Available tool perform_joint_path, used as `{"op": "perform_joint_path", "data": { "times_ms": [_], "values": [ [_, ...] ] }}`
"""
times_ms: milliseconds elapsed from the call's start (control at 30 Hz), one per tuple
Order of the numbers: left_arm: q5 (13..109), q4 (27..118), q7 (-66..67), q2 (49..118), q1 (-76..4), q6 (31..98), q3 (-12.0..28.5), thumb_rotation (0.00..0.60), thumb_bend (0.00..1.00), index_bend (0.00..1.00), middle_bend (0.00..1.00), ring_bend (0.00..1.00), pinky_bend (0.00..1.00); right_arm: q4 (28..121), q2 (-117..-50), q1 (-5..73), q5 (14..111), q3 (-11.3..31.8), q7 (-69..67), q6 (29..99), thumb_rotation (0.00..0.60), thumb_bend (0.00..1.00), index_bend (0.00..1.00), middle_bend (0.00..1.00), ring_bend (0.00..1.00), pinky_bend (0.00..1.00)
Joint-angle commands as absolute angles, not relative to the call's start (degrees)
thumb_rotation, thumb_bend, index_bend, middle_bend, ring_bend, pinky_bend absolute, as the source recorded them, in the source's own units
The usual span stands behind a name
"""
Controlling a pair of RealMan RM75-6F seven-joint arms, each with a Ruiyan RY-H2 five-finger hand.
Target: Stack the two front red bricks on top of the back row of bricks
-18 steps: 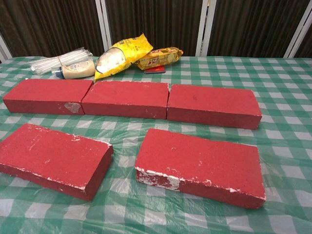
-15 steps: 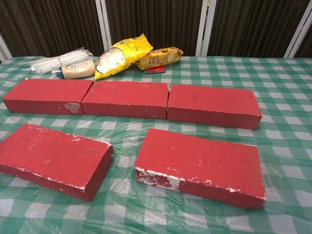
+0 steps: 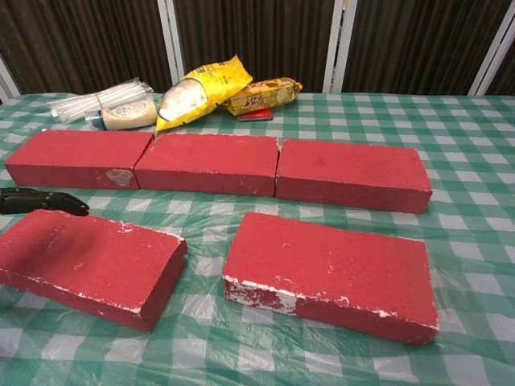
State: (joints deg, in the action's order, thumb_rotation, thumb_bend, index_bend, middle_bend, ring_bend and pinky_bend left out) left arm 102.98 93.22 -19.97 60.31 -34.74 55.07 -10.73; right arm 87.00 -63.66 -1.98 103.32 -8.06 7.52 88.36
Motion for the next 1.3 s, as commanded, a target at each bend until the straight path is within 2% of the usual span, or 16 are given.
{"op": "perform_joint_path", "data": {
  "times_ms": [33,367,633,1300],
  "values": [
    [104.6,93.4,-25.0,58.9,-41.1,49.4,-10.1,0.600,0.33,0.00,0.00,0.00,0.00,87.2,-64.1,-2.3,103.1,-8.2,8.4,88.4,0.600,0.17,0.00,0.00,0.00,0.00],
    [102.3,90.6,-26.1,61.2,-44.9,44.1,-10.0,0.600,0.34,0.00,0.00,0.00,0.00,87.1,-64.9,-2.5,102.7,-8.1,10.0,87.9,0.600,0.17,0.00,0.00,0.00,0.00],
    [100.4,88.0,-26.8,62.8,-45.8,43.3,-9.9,0.600,0.34,0.00,0.00,0.00,0.00,87.1,-64.9,-2.5,103.0,-8.1,9.9,88.2,0.600,0.17,0.00,0.00,0.00,0.00],
    [96.2,88.9,-27.6,61.2,-48.8,36.8,-11.6,0.600,0.33,0.00,0.00,0.00,0.00,87.1,-64.9,-2.5,103.4,-8.3,10.2,88.2,0.600,0.17,0.00,0.00,0.00,0.00]
  ]
}}
